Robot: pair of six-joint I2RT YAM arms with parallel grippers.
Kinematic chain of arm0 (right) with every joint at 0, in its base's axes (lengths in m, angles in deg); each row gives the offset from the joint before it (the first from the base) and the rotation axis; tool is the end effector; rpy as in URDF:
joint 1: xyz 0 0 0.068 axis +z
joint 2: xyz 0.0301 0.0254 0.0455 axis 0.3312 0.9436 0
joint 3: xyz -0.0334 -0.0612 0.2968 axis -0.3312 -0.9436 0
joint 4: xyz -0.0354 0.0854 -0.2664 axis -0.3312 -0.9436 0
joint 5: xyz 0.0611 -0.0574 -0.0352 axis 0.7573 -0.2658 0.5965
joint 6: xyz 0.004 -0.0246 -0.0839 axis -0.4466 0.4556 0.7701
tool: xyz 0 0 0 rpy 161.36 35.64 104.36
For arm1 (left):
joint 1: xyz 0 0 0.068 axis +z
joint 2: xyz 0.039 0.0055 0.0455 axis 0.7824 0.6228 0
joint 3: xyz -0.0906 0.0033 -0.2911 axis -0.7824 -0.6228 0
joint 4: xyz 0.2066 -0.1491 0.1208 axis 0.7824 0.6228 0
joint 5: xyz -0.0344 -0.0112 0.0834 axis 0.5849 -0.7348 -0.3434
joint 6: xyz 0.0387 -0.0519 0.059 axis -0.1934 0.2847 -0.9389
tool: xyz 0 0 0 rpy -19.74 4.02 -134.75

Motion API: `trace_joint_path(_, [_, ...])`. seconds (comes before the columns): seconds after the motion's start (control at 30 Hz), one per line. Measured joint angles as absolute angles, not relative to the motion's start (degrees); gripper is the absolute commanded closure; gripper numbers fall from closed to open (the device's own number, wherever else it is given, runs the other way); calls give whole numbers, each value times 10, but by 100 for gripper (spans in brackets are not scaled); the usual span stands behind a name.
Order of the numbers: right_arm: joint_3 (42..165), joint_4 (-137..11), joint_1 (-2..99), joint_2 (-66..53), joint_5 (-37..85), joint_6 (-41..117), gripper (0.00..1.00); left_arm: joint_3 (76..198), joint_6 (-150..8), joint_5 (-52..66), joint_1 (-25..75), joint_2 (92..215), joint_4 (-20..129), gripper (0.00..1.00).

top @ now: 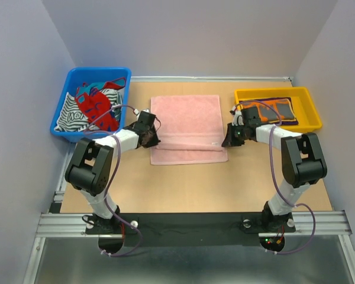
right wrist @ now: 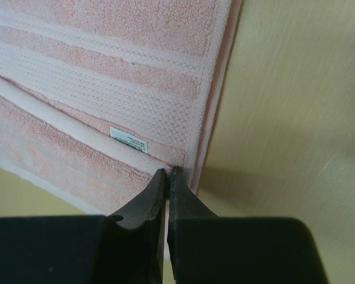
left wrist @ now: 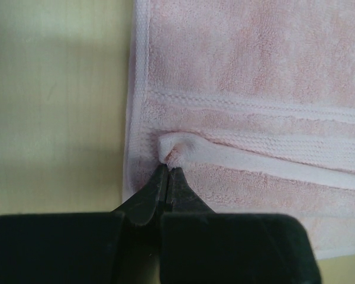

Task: Fold and stack the towels
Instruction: Fold the towel

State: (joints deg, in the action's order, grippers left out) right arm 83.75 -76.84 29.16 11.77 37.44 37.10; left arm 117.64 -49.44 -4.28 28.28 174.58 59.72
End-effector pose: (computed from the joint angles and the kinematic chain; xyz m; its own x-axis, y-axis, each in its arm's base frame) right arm 0.3705 0.0925 0.1408 -0.8766 -0.0247 -0.4806 -0.2301 0.8987 0.3734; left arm 0.3601 -0.1502 0.1588 -0.7591 -0.2644 -0.5949 -0.0585 0.9378 -0.3422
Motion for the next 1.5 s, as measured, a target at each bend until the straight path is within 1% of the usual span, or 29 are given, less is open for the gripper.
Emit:
trace_joint_path(0.33, [863,-772,292,99,364,373,99,1214,-530,-50,283,1722,642,100])
trace_joint_path(0.67, [922,-773,292,-1,346,380,99,1298,-548,-80,283,1630,696,100])
trace_joint_path(0.8, [922,-776,292,-29,346,381,99,1302,-548,-79,283,1606,705,100])
trace_joint_path(0.93, [915,-780,292,-46,350,381,100,1275,-543,-69,283,1585,702,100])
trace_joint_path(1.2, [875,-792,292,-48,362,379,100,1161,-513,-46,273,1548,666,100])
trace_joint_path(1.3, [864,-794,292,-32,368,379,100,1136,-505,-46,273,1558,644,100])
trace_joint_path(1.5, [837,-793,292,33,371,379,100,1105,-487,-38,273,1621,603,98])
